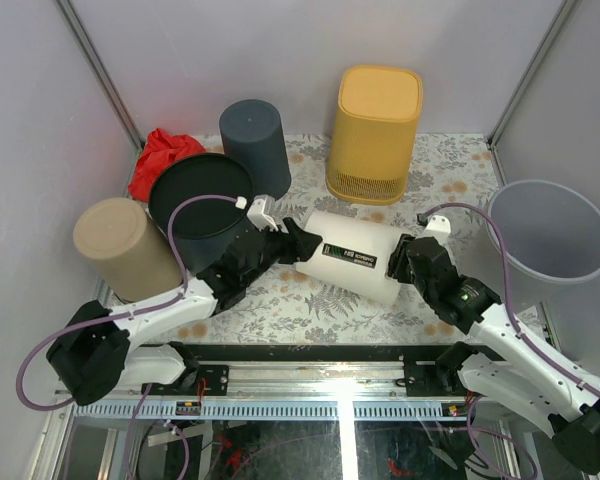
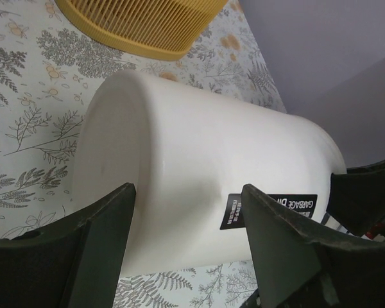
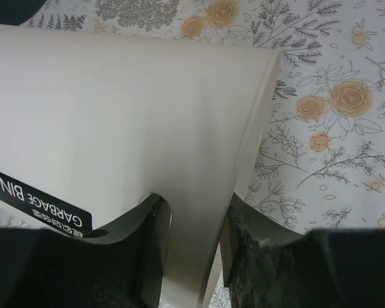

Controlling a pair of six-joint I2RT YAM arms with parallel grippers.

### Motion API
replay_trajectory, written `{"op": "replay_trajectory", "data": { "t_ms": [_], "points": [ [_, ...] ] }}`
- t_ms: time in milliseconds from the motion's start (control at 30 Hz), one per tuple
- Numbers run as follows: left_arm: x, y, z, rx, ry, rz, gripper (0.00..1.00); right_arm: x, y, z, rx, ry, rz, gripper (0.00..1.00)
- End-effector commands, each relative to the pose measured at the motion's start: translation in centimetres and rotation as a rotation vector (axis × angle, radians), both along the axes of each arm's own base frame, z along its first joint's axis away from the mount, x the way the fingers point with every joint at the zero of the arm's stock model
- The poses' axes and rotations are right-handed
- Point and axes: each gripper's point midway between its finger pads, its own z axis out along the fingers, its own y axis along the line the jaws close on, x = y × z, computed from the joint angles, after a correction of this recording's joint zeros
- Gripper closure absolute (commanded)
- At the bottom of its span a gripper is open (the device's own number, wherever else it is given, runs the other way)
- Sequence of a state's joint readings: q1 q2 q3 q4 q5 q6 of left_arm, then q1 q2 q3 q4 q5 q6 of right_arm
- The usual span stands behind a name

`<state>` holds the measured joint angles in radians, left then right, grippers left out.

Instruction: Turn the large container upside down

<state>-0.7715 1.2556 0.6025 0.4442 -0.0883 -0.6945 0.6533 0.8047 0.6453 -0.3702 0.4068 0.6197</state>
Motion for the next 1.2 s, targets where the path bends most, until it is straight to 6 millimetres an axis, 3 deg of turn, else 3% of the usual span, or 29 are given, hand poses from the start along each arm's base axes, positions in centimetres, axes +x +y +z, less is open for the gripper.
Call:
{"op": "replay_trajectory", "data": {
  "t_ms": [0, 233, 667, 1167],
  "points": [
    [-1.1, -0.9, 4.9, -0.102, -0.074, -0.048, 0.35, 0.8, 2.8, 2.0, 0.123, -0.079, 0.084, 0.6],
    [-2.1, -0.9, 7.3, -0.1, -0.115, -0.051, 0.35, 1.0, 3.9, 1.8, 0.186, -0.109, 0.112, 0.57],
    [-2.9, -0.9, 7.9, -0.075, -0.124, -0.051, 0.34, 1.1, 5.2, -0.3, 0.254, -0.125, 0.144, 0.53],
    [-3.6, -1.2, 10.1, -0.066, -0.148, -0.054, 0.34, 0.4, 4.9, -2.5, 0.387, -0.185, 0.109, 0.52]
  ]
}}
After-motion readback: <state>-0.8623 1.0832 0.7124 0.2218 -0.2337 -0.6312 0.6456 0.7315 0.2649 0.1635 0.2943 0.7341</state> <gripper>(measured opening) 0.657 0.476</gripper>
